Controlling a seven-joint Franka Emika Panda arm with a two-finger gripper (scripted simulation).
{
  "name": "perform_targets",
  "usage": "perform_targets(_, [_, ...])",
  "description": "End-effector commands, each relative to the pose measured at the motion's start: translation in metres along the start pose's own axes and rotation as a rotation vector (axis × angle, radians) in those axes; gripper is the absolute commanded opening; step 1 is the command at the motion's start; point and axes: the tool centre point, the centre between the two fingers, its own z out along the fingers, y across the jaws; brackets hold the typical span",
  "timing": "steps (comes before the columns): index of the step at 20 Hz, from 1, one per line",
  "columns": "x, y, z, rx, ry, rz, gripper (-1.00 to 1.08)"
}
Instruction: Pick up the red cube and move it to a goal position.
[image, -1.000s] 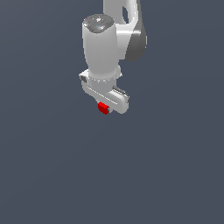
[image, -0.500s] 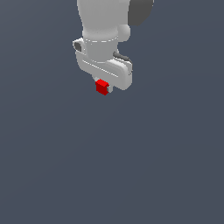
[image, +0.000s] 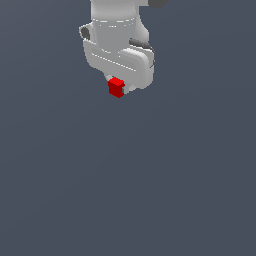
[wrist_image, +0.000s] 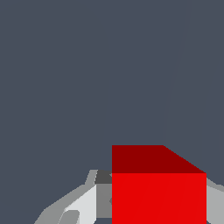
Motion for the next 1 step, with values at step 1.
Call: perform_targets(1, [0.0000,-0.0002,-0.0020,0.000,-0.001,0.000,-1.00])
